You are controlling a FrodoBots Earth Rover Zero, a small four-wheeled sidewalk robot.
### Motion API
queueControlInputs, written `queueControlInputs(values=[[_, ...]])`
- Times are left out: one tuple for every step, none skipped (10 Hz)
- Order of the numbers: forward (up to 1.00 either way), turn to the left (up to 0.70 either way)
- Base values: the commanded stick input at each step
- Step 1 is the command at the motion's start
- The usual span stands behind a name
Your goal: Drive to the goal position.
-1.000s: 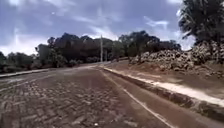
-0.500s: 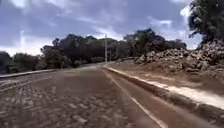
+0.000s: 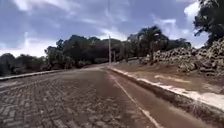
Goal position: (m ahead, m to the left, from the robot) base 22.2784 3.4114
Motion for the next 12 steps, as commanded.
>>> queueControlInputs(values=[[1.0, 0.11], [1.0, 0.0], [1.0, 0.0], [1.0, 0.0], [1.0, 0.0], [1.0, 0.0], [1.0, 0.0], [1.0, 0.11], [1.0, 0.18], [1.0, 0.08], [1.0, 0.2], [1.0, 0.0]])
